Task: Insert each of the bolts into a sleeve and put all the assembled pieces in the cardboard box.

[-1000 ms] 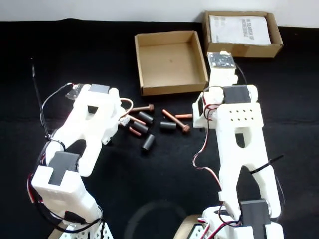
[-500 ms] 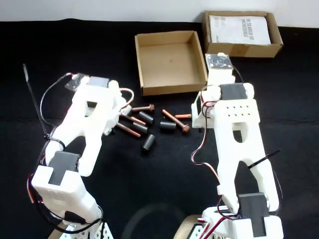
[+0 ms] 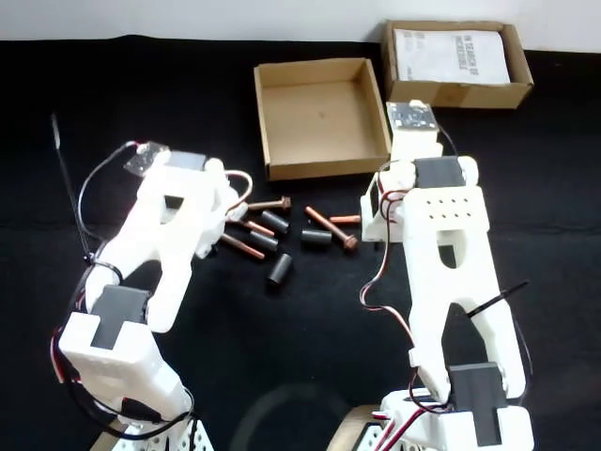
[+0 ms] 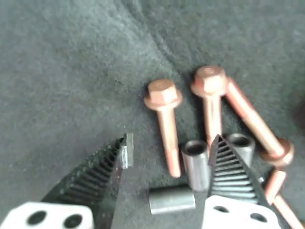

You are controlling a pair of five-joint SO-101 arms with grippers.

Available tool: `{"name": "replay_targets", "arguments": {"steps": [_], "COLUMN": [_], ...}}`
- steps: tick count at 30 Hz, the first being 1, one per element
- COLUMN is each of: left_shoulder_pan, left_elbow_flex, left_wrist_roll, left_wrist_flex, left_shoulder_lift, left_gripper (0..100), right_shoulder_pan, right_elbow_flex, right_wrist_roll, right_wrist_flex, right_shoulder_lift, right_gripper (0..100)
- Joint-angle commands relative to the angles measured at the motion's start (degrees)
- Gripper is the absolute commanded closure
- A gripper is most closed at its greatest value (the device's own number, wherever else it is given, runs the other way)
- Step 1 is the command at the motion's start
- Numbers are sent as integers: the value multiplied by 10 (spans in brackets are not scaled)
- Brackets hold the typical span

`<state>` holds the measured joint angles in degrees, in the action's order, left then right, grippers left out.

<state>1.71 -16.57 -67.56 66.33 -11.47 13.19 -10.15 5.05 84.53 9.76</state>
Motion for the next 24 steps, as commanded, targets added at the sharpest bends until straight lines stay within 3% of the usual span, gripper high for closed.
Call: {"name": "replay_targets", "arguments": {"steps": [1,10,13,17,24], "left_shoulder_pan": [-16,-18,-17,-19,-18], "left_elbow_flex": [-30,-46,-53,-79,-81], "left_wrist_roll": [5,5,5,5,5], "left_wrist_flex": [-55,-98,-99,-122,-132], "left_shoulder_lift": [21,21,21,21,22], "left_gripper": [737,739,812,1000,983], "right_shoulder_pan": [2,1,1,1,1], "right_elbow_flex": [7,7,7,7,7], "right_wrist_roll": [2,3,3,3,2], "right_wrist_flex": [-7,-8,-8,-8,-8], "right_shoulder_lift": [0,0,0,0,-1], "right_gripper": [991,991,991,991,991]}}
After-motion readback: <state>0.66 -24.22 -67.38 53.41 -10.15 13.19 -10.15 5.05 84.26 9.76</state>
